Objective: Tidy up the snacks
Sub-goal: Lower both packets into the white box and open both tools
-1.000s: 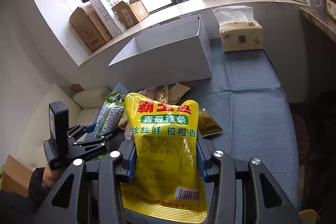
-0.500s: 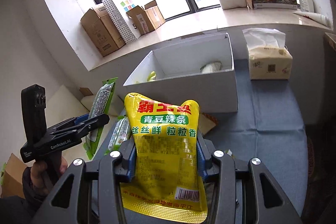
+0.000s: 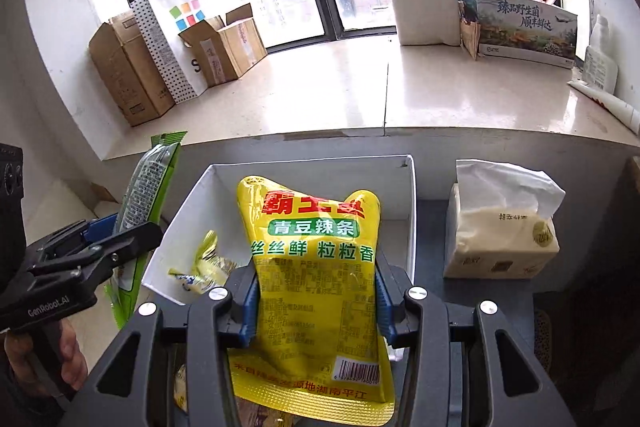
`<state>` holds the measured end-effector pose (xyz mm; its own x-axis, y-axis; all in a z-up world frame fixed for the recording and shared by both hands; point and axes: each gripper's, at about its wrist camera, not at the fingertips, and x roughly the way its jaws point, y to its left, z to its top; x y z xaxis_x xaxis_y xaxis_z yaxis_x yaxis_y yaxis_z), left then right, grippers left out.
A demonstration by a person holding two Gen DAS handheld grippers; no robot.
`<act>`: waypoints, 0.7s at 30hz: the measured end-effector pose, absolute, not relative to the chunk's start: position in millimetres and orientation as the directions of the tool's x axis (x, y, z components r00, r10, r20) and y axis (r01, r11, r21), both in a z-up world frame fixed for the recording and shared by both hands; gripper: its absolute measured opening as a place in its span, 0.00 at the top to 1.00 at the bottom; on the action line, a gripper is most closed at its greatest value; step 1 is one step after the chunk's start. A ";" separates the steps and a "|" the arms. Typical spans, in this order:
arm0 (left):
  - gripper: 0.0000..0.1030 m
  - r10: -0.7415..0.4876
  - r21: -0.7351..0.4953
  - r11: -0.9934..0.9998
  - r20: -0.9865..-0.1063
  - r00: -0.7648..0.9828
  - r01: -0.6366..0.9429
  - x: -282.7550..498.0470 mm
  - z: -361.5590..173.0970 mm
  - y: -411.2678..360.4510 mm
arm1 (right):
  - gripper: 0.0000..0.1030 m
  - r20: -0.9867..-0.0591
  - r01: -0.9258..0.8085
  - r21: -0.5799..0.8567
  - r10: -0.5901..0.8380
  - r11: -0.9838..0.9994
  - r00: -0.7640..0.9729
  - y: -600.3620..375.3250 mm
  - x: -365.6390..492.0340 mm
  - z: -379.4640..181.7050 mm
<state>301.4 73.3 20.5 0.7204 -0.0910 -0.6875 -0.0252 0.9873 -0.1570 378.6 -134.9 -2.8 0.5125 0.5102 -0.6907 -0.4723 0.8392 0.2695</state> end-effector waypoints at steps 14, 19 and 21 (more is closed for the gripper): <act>0.00 -0.104 -0.190 0.980 -0.724 0.682 -0.052 310.6 -25.2 94.4 | 0.00 -0.610 -0.433 0.291 0.514 0.853 0.603 -142.1 391.8 -3.8; 0.00 -0.070 -0.138 0.990 -0.709 0.701 -0.041 283.9 -9.1 90.2 | 0.00 -0.586 -0.434 0.373 0.571 0.820 0.575 -154.1 369.9 -2.2; 0.00 -0.056 -0.115 0.993 -0.696 0.716 -0.034 266.7 0.5 88.0 | 0.00 -0.570 -0.445 0.393 0.593 0.805 0.569 -160.2 355.2 0.7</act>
<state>266.7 88.0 0.5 0.7161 -0.0558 -0.6958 -0.0344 0.9928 -0.1150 355.2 -160.2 0.7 0.5694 0.5927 -0.5696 -0.4448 0.8049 0.3928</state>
